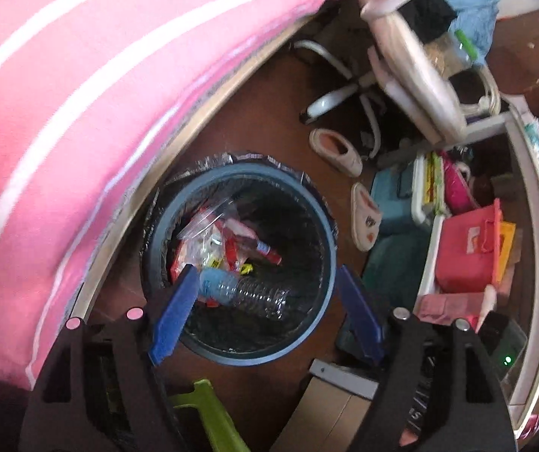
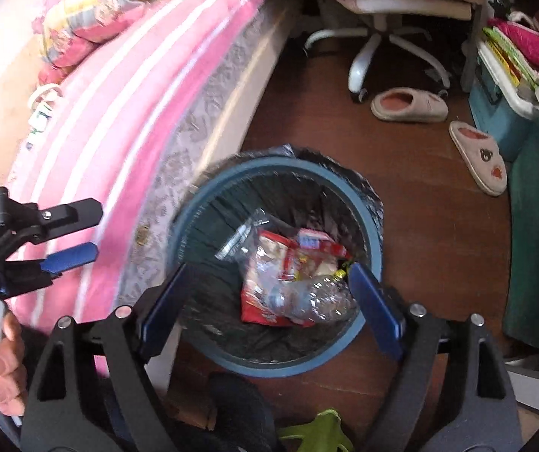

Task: Collect trash
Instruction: 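Move both tools back over the bed toward the clothespin and tissue pack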

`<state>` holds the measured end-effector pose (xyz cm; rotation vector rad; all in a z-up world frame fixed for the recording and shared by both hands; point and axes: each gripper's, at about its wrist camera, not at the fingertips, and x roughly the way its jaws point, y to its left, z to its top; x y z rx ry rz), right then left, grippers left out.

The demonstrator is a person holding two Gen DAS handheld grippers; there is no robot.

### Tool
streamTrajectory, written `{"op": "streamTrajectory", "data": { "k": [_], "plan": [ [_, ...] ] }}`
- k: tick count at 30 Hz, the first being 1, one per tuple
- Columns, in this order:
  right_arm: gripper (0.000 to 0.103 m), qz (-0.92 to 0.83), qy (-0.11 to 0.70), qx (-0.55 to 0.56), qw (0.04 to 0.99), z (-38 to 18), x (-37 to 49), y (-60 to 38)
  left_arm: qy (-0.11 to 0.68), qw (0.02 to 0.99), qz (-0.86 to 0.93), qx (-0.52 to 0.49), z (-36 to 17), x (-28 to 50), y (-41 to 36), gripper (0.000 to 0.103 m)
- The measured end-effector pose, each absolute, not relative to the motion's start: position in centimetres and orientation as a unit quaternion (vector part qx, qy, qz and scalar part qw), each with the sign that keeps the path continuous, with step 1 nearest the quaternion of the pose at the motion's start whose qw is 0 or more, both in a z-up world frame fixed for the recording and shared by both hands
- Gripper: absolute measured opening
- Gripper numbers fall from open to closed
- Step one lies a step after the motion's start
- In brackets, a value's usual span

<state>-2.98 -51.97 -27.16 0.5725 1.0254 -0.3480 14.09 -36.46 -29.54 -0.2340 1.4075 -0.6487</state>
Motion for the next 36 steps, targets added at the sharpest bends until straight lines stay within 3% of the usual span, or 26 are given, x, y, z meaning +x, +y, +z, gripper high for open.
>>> {"op": "streamTrajectory", "data": {
  "k": [13, 22, 28, 36],
  "plan": [
    [0.086, -0.064, 0.369, 0.191, 0.907, -13.8, -0.7, -43.7, 0.457, 0.779, -0.332, -0.273, -18.2, 11.8, -26.0, 0.077],
    [0.087, 0.019, 0.312, 0.150, 0.938, -7.7, 3.9, -35.9, 0.359, 0.821, -0.290, -0.336, -11.8, 11.7, -15.3, 0.080],
    [0.088, 0.058, 0.306, 0.125, 0.942, -7.0, 7.8, -30.7, 0.342, 0.840, -0.236, -0.349, -12.2, 12.7, -8.6, 0.080],
    [0.088, 0.082, 0.319, 0.106, 0.938, -9.9, 12.7, -25.6, 0.356, 0.842, -0.182, -0.362, -16.6, 16.5, -3.4, 0.080]
  ]
}}
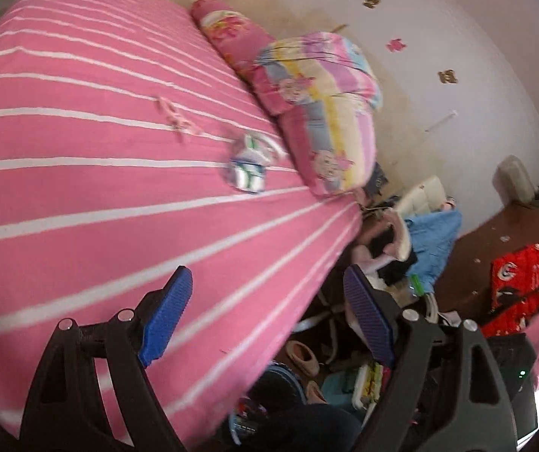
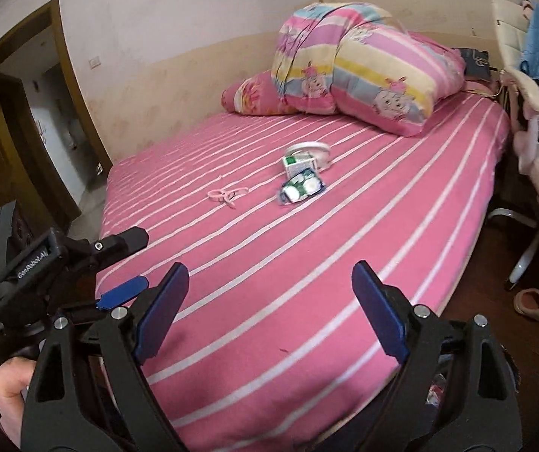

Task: Collect trash
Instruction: 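Move both tools back over the bed toward the clothespin and tissue pack, then grasp the floral tissue pack with the right tool while the left grasps the pink clothespin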

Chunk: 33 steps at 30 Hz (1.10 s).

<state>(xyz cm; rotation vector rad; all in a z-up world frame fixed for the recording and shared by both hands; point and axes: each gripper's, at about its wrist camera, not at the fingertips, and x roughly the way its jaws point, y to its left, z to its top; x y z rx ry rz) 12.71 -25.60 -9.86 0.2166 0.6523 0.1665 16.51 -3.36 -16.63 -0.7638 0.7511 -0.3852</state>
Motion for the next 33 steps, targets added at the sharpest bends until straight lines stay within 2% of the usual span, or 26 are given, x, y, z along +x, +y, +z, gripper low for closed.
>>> {"op": "streamTrajectory", "data": {
  "k": [12, 21, 28, 33],
  "plan": [
    [0.089, 0.068, 0.326, 0.063, 0.941, -16.0, 23.5, -24.1, 0.397, 0.862, -0.146, -0.280, -20.7, 27.5, -2.8, 0.080],
    [0.091, 0.068, 0.340, 0.053, 0.936, -18.1, 33.9, -24.8, 0.434, 0.866, -0.105, -0.226, -22.7, 37.1, -4.0, 0.080],
    [0.092, 0.058, 0.339, 0.041, 0.938, -19.7, 39.6, -23.9, 0.438, 0.877, -0.078, -0.182, -23.2, 42.5, -4.9, 0.080],
    [0.092, 0.060, 0.367, 0.034, 0.928, -21.2, 43.1, -23.4, 0.434, 0.888, -0.068, -0.137, -23.7, 45.3, -5.4, 0.079]
  ]
}}
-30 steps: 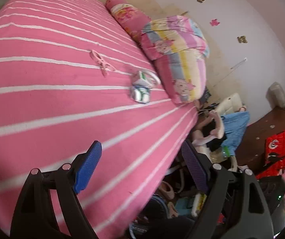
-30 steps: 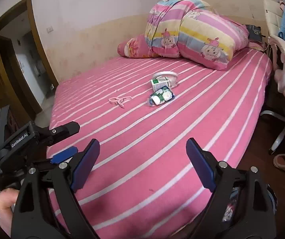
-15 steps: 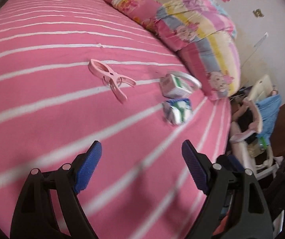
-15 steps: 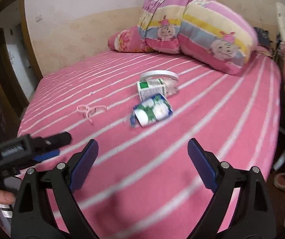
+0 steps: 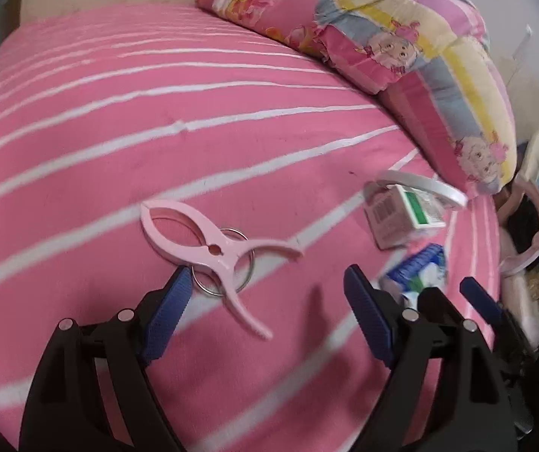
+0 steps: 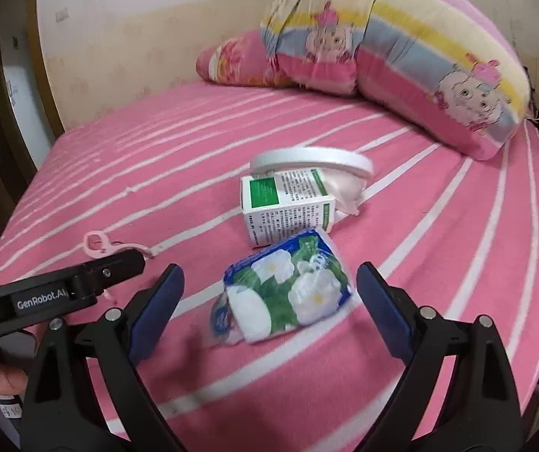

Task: Collect trash
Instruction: 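Grasp the floral tissue pack with the right tool while the left grasps the pink clothespin, then carry the tissue pack and clothespin over the bin and open both tools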

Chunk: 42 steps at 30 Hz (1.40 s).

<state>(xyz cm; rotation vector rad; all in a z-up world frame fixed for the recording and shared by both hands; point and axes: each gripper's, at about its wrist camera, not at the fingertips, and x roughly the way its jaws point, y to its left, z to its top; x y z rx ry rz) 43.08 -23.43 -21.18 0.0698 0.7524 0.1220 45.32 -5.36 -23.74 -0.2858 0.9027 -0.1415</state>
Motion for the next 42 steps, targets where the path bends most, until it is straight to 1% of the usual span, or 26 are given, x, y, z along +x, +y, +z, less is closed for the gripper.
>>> {"op": "streamTrajectory", "data": {
  "k": [3, 4, 5, 6, 7, 8, 9, 11, 13, 14, 16, 17, 19, 24, 25, 26, 27, 35, 42],
  "plan": [
    [0.092, 0.056, 0.409, 0.046, 0.910, -22.6, 45.0, -23.8, 0.435, 0.889, -0.073, -0.124, -24.0, 45.9, -5.3, 0.078],
    [0.092, 0.055, 0.419, 0.048, 0.905, -22.9, 45.3, -23.9, 0.436, 0.890, -0.071, -0.115, -24.1, 45.9, -5.5, 0.076],
    [0.092, 0.055, 0.430, 0.049, 0.900, -23.4, 45.6, -23.9, 0.436, 0.892, -0.067, -0.103, -24.1, 45.8, -5.7, 0.071],
    [0.090, 0.055, 0.433, 0.050, 0.898, -23.6, 45.7, -23.9, 0.438, 0.893, -0.062, -0.083, -24.1, 45.7, -5.9, 0.068],
    [0.084, 0.057, 0.435, 0.052, 0.897, -23.6, 45.8, -24.1, 0.439, 0.894, -0.059, -0.073, -24.2, 45.7, -6.0, 0.062],
    [0.084, 0.060, 0.434, 0.055, 0.897, -23.6, 45.8, -24.2, 0.440, 0.894, -0.056, -0.066, -24.2, 45.7, -6.0, 0.056],
    [0.081, 0.060, 0.433, 0.056, 0.898, -23.6, 45.8, -24.2, 0.442, 0.894, -0.052, -0.060, -24.1, 45.7, -5.9, 0.053],
    [0.075, 0.061, 0.430, 0.056, 0.899, -23.6, 45.7, -24.3, 0.444, 0.893, -0.045, -0.055, -24.1, 45.7, -5.4, 0.041],
    [0.068, 0.065, 0.427, 0.055, 0.900, -23.5, 45.4, -24.2, 0.444, 0.893, -0.043, -0.054, -24.1, 45.7, -5.1, 0.034],
    [0.066, 0.066, 0.425, 0.053, 0.901, -23.4, 45.2, -24.2, 0.444, 0.893, -0.042, -0.055, -24.1, 45.6, -5.0, 0.032],
    [0.056, 0.068, 0.420, 0.054, 0.903, -23.3, 44.8, -24.2, 0.444, 0.893, -0.044, -0.060, -24.1, 45.4, -4.7, 0.031],
    [0.054, 0.069, 0.417, 0.058, 0.904, -23.3, 44.7, -24.2, 0.444, 0.893, -0.046, -0.063, -24.0, 45.3, -4.6, 0.030],
    [0.046, 0.069, 0.414, 0.066, 0.905, -23.2, 44.7, -24.4, 0.443, 0.892, -0.050, -0.071, -24.0, 45.0, -4.5, 0.030],
    [0.043, 0.083, 0.409, 0.108, 0.902, -22.7, 44.3, -24.9, 0.446, 0.887, -0.070, -0.097, -23.7, 44.0, -4.3, 0.030],
    [0.043, 0.085, 0.409, 0.111, 0.902, -22.6, 44.3, -24.8, 0.447, 0.886, -0.074, -0.103, -23.5, 43.7, -4.3, 0.028],
    [0.043, 0.086, 0.409, 0.114, 0.901, -22.5, 44.1, -24.7, 0.449, 0.883, -0.078, -0.109, -23.5, 43.3, -4.3, 0.016],
    [0.043, 0.091, 0.408, 0.119, 0.901, -22.2, 43.6, -24.5, 0.451, 0.882, -0.081, -0.114, -23.4, 43.0, -4.4, 0.014],
    [0.043, 0.103, 0.394, 0.115, 0.906, -19.8, 39.0, -23.1, 0.433, 0.886, -0.096, -0.134, -21.8, 38.4, -5.2, 0.014],
    [0.043, 0.112, 0.352, 0.103, 0.924, -16.2, 31.7, -22.9, 0.400, 0.893, -0.115, -0.169, -19.2, 30.9, -4.7, 0.014]
  ]
}}
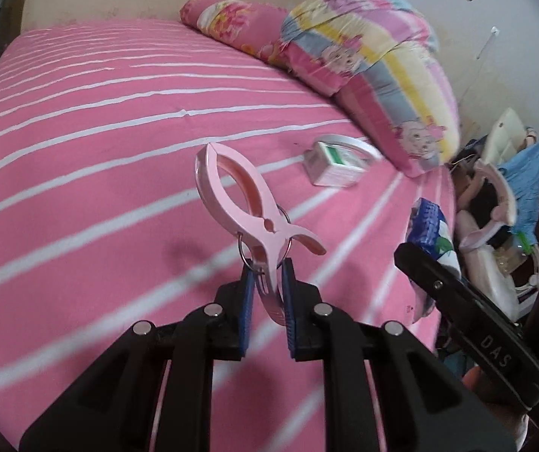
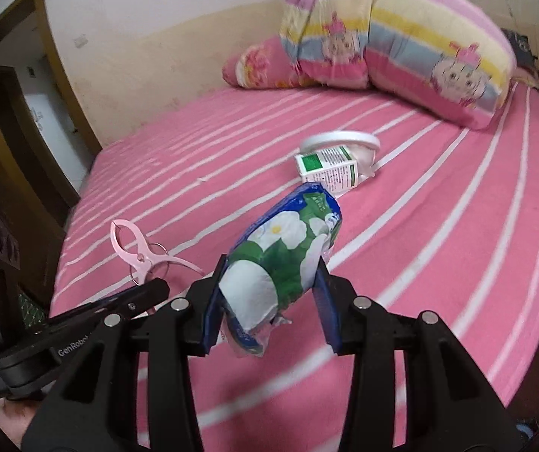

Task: Collect trash
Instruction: 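Carry the tissue pack and clothespin over the bin and open both tools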

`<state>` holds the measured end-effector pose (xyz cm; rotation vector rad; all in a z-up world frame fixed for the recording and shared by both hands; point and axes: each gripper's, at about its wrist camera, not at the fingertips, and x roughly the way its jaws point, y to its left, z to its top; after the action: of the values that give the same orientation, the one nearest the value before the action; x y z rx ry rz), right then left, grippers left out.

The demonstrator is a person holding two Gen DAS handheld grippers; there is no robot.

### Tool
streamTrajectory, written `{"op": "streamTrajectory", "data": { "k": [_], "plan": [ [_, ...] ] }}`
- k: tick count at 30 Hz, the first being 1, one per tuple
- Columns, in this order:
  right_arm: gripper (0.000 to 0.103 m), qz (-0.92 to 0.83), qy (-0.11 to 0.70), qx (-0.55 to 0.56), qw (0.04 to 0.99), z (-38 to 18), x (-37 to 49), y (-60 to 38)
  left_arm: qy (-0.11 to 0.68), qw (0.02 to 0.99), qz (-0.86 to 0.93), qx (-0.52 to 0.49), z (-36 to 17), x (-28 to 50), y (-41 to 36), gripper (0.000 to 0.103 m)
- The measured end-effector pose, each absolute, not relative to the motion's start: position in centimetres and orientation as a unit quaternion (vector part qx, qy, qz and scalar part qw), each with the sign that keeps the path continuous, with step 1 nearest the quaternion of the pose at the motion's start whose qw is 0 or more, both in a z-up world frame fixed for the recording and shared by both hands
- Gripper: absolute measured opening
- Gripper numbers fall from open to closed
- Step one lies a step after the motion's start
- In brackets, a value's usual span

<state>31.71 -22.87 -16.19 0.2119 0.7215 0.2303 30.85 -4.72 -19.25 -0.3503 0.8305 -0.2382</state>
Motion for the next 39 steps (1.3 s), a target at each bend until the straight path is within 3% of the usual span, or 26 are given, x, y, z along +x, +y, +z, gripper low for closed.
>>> {"op": "streamTrajectory", "data": {
  "k": [11, 21, 29, 39],
  "plan": [
    [0.043, 0.140, 0.298, 0.074, 0.941, -10.8, 16.8, -23.0, 0.378, 0.884, -0.158, -0.223, -14.3, 18.4, -6.0, 0.014],
    [0.044, 0.089, 0.265, 0.111, 0.954, -6.1, 5.5, -30.9, 0.365, 0.870, -0.250, -0.218, -8.8, 11.2, -14.2, 0.014],
    [0.044, 0.009, 0.297, 0.140, 0.944, -8.9, 0.8, -38.9, 0.421, 0.832, -0.317, -0.173, -11.0, 8.8, -22.8, 0.014],
    [0.044, -0.060, 0.373, 0.167, 0.911, -16.6, -2.1, -46.1, 0.512, 0.769, -0.368, -0.105, -17.9, 9.5, -32.8, 0.014]
  ]
}}
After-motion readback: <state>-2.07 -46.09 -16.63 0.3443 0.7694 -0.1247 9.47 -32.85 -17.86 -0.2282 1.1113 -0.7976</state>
